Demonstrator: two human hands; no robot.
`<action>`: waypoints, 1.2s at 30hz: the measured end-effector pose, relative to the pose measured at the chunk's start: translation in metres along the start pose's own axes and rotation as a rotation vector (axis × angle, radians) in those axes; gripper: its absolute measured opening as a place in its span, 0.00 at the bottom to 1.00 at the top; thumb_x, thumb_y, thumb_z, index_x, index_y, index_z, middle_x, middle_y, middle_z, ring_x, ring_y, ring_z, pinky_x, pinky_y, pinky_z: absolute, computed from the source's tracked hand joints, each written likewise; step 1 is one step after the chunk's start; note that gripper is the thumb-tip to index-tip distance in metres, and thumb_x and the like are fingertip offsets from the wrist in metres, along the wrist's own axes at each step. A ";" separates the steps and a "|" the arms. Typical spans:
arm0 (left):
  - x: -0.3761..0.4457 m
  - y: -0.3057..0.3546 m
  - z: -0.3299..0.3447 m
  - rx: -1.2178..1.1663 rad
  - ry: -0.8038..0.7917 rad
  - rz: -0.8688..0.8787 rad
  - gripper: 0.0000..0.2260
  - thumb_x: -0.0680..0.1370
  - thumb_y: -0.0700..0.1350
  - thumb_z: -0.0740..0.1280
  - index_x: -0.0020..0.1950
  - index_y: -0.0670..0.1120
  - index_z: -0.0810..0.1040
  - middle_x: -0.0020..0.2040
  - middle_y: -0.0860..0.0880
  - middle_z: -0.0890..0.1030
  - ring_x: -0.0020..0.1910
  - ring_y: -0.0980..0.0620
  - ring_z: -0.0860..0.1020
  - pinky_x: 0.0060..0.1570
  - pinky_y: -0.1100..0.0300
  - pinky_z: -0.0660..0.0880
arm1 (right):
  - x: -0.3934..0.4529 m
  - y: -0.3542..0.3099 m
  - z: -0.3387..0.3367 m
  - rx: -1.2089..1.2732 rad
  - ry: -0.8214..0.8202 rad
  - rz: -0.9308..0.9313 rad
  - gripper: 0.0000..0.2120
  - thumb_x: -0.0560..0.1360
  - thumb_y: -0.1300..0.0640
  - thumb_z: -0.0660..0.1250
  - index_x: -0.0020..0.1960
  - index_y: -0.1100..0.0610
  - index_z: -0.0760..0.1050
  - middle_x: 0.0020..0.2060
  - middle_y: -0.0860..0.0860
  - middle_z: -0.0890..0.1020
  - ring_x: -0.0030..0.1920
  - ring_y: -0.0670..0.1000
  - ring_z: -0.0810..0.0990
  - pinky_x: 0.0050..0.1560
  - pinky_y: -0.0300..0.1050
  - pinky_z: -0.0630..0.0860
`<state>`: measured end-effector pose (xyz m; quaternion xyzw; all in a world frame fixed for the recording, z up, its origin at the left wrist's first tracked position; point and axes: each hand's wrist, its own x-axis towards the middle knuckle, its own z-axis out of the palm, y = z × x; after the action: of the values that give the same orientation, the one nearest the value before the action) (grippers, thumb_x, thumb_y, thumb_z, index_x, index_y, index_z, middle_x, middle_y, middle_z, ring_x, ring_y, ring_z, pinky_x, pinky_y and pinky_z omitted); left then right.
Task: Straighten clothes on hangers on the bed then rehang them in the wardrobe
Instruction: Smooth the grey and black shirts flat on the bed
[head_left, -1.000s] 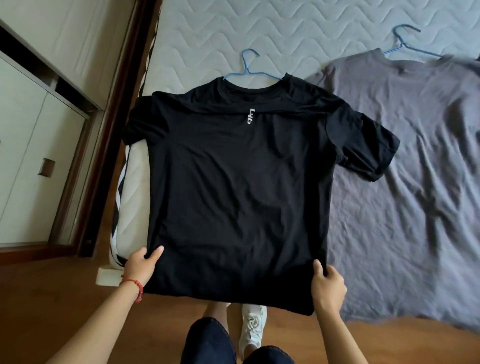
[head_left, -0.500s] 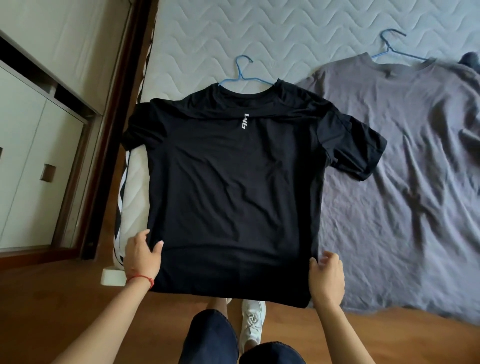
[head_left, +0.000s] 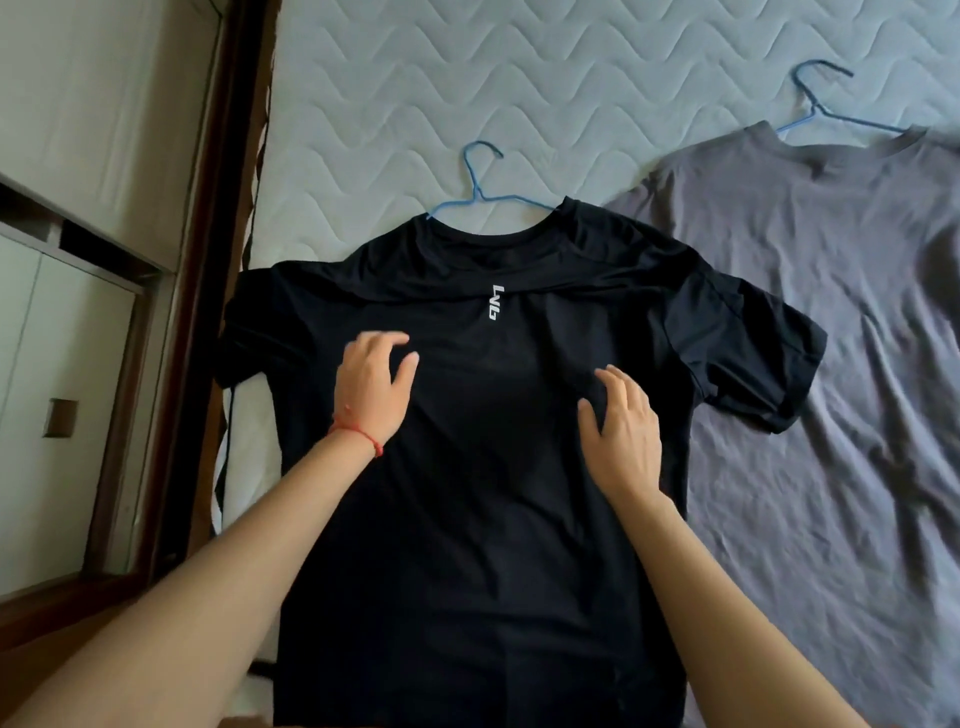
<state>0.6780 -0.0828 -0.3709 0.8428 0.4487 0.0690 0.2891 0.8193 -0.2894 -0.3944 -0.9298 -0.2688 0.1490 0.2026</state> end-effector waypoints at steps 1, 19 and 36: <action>0.023 0.002 0.001 0.011 0.011 0.016 0.13 0.77 0.43 0.63 0.59 0.40 0.76 0.59 0.41 0.76 0.60 0.42 0.72 0.60 0.49 0.69 | 0.014 -0.002 0.006 -0.020 0.001 -0.032 0.20 0.77 0.55 0.61 0.68 0.60 0.67 0.69 0.54 0.70 0.71 0.54 0.66 0.68 0.50 0.64; 0.200 0.004 0.042 0.320 -0.070 -0.037 0.14 0.77 0.47 0.62 0.57 0.38 0.73 0.59 0.36 0.74 0.60 0.36 0.70 0.59 0.45 0.67 | 0.051 0.026 0.072 -0.271 0.015 -0.152 0.24 0.77 0.50 0.52 0.71 0.57 0.59 0.71 0.56 0.66 0.73 0.53 0.56 0.73 0.46 0.44; 0.155 0.097 0.007 -0.081 0.202 -0.102 0.09 0.74 0.44 0.67 0.46 0.37 0.78 0.40 0.44 0.78 0.43 0.47 0.76 0.45 0.59 0.71 | 0.135 0.041 -0.046 0.346 0.298 -0.100 0.14 0.76 0.58 0.57 0.57 0.62 0.75 0.52 0.56 0.79 0.54 0.54 0.76 0.57 0.45 0.70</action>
<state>0.8415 -0.0038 -0.3454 0.7955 0.5145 0.1568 0.2791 0.9644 -0.2589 -0.3954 -0.8786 -0.2520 0.0439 0.4033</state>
